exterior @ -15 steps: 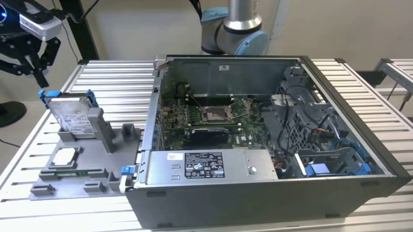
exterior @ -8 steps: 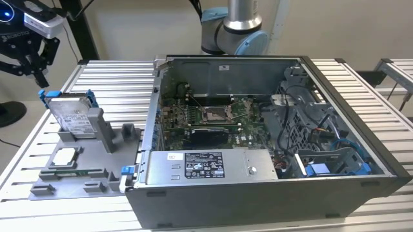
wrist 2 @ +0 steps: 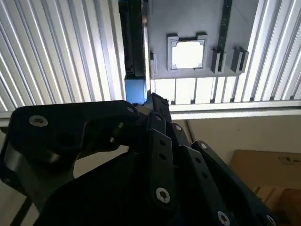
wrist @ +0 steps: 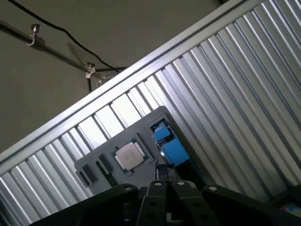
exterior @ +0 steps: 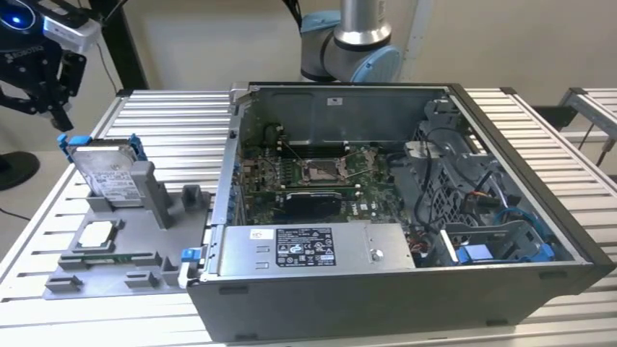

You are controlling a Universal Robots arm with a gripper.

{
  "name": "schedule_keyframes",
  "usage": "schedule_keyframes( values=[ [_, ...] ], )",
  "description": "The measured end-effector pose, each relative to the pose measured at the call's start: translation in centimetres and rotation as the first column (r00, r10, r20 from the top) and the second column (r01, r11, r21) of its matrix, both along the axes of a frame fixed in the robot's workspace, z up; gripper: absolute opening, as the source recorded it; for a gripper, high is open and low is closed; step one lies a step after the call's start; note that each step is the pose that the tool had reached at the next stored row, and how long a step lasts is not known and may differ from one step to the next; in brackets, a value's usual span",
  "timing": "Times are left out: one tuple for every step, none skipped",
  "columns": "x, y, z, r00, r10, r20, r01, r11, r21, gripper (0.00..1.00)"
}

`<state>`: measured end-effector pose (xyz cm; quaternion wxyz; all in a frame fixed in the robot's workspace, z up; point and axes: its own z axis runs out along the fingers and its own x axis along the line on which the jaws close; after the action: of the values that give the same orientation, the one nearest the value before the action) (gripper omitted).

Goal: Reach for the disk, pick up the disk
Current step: 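Pick up the disk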

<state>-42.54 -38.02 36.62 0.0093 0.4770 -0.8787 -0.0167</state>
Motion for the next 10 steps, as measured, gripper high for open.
schedule_keyframes(
  values=[
    [0.00, 0.00, 0.00, 0.9999, 0.017, 0.0000, -0.017, 0.9999, 0.0000, 0.00],
    [0.00, 0.00, 0.00, 0.9994, 0.035, 0.0000, -0.035, 0.9994, 0.0000, 0.00],
    [0.00, 0.00, 0.00, 0.9985, 0.054, 0.0000, -0.054, 0.9985, 0.0000, 0.00],
    [0.00, 0.00, 0.00, 0.9974, 0.072, 0.0000, -0.072, 0.9974, 0.0000, 0.00],
    [0.00, 0.00, 0.00, 0.9959, 0.090, -0.0001, -0.090, 0.9959, 0.0000, 0.00],
    [0.00, 0.00, 0.00, 0.9940, 0.110, 0.0000, -0.110, 0.9940, 0.0000, 0.00],
    [0.00, 0.00, 0.00, 0.9919, 0.127, 0.0000, -0.127, 0.9919, 0.0000, 0.00],
    [0.00, 0.00, 0.00, 0.9894, 0.145, 0.0000, -0.145, 0.9894, 0.0000, 0.00],
    [0.00, 0.00, 0.00, 0.9867, 0.163, 0.0000, -0.163, 0.9867, 0.0000, 0.00],
    [0.00, 0.00, 0.00, 0.9834, 0.182, 0.0001, -0.182, 0.9834, 0.0000, 0.00]
  ],
)
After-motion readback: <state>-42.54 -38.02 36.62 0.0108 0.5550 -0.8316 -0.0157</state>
